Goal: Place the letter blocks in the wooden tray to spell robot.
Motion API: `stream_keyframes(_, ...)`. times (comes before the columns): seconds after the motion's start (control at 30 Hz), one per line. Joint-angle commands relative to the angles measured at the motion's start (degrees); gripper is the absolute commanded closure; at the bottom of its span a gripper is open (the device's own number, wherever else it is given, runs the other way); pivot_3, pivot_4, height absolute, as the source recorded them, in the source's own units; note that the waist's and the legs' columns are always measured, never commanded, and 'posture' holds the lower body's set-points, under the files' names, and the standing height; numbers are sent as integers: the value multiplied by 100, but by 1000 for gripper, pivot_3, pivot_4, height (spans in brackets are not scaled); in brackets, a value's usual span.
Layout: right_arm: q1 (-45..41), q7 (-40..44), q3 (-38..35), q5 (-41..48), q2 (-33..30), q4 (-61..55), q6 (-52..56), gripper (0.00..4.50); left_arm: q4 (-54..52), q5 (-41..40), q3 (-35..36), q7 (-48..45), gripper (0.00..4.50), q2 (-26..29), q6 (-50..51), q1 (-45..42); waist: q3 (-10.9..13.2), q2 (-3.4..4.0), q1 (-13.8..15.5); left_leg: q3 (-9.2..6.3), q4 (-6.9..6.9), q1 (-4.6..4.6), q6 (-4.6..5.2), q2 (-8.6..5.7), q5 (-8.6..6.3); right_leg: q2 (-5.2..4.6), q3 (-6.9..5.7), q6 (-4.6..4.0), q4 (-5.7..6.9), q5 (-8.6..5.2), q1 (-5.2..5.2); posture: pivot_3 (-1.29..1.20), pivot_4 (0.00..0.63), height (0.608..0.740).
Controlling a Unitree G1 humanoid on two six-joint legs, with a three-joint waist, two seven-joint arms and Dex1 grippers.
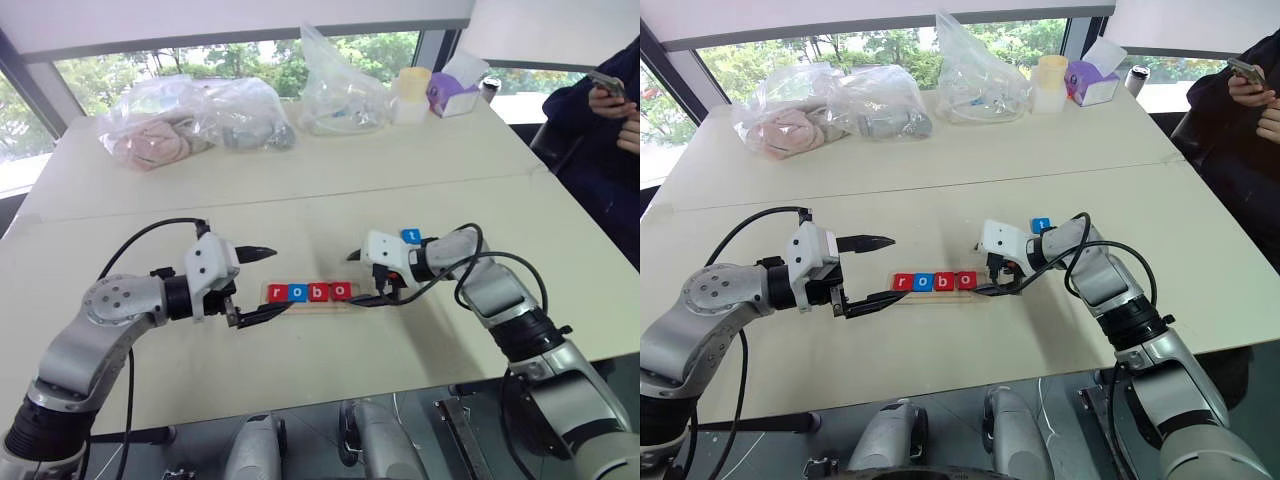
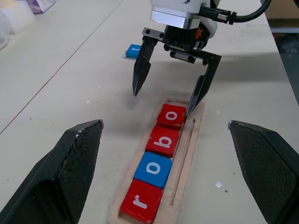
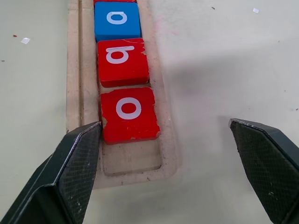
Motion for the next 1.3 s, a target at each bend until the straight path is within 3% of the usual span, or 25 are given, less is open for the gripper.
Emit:
stream_keyframes(0.03, -200, 18, -181, 161, 16, -213, 84, 49, -131, -34, 65, 28, 0, -20, -18, -83, 0, 0, 3, 0, 0, 0, 0, 0, 0, 0, 0, 0, 0, 0, 0, 0, 150, 740)
stream_keyframes(0.4, -161, -77, -367, 123, -376, -190, 31, 49, 25, -2, 127, -52, 0, 40, -64, -104, 0, 0, 5, 0, 0, -1, 0, 0, 0, -1, 0, -1, -1, -1, -1, 0, 150, 740)
stream_keyframes(0.77, -218, -365, -234, -184, -117, 353, -485, 49, 55, -72, 309, -225, 0, 252, -53, -29, 1, -1, 3, 7, -4, -17, 0, 0, 0, 0, 6, 3, 1, 2, -24, 0, 150, 740)
stream_keyframes(1.3, -295, -381, -73, -220, 348, 205, -404, 49, 3, -81, 433, -273, 0, 326, -51, 101, 1, -1, 3, 10, -3, -22, 0, 0, 0, 0, 9, 16, 2, 11, -31, 0, 150, 740)
